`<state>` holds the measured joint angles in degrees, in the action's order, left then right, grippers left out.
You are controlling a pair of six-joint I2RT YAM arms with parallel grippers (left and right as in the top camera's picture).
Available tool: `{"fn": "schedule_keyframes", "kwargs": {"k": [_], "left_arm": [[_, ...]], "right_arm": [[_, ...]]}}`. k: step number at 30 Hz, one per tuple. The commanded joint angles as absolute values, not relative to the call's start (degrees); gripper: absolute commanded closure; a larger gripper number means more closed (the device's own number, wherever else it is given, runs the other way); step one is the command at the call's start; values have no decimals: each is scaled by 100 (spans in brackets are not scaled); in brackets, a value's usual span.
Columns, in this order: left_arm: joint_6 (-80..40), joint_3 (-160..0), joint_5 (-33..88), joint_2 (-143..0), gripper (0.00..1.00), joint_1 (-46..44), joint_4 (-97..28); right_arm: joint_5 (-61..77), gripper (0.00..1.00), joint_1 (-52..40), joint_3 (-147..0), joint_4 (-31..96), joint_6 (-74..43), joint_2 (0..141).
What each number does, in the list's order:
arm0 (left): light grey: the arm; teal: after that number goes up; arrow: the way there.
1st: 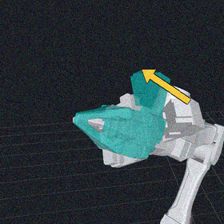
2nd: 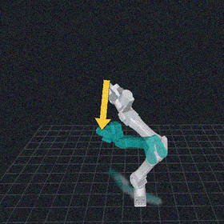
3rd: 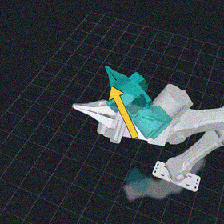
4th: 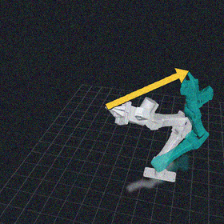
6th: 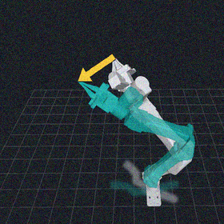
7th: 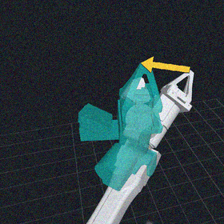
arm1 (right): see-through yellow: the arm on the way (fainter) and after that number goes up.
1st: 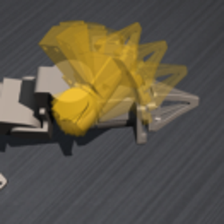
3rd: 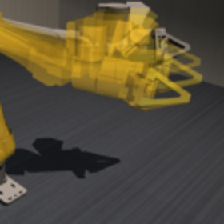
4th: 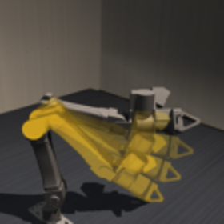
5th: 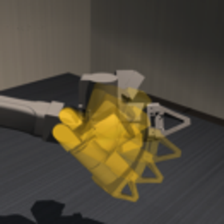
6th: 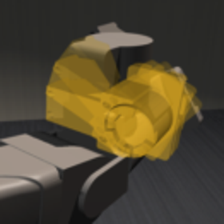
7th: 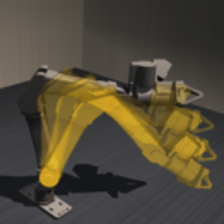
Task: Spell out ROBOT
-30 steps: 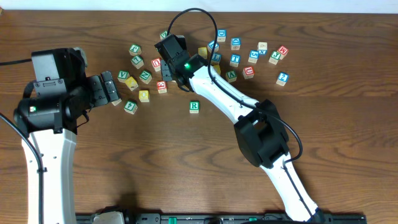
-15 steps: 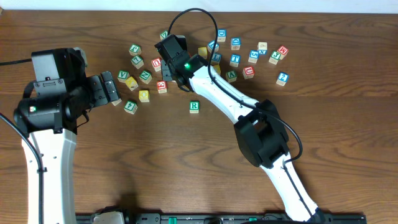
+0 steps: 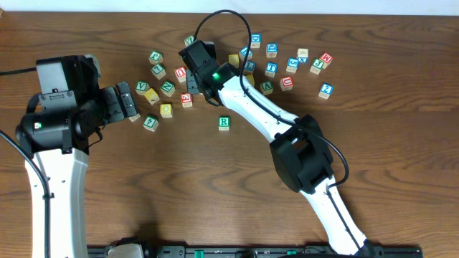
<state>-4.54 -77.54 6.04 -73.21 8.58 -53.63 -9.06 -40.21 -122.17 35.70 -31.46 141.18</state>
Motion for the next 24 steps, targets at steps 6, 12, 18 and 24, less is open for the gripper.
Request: {"fn": "schedule_keyframes", "kwargs": {"k": [6, 12, 18, 24], "left_arm": [[-504, -7898, 569, -7341, 2, 888, -5376], [-504, -7898, 572, -7341, 2, 888, -5376], [-504, -7898, 569, -7341, 2, 888, -5376], [-504, -7898, 572, -7341, 2, 888, -5376]], "right_arm": [[-1017, 60, -4038, -12272, 3599, -3277, 14263], [-1017, 60, -4038, -12272, 3601, -3277, 14263], [-1017, 61, -4053, -12272, 3614, -3280, 14263], [-1022, 62, -4053, -12272, 3656, -3280, 14263]]}}
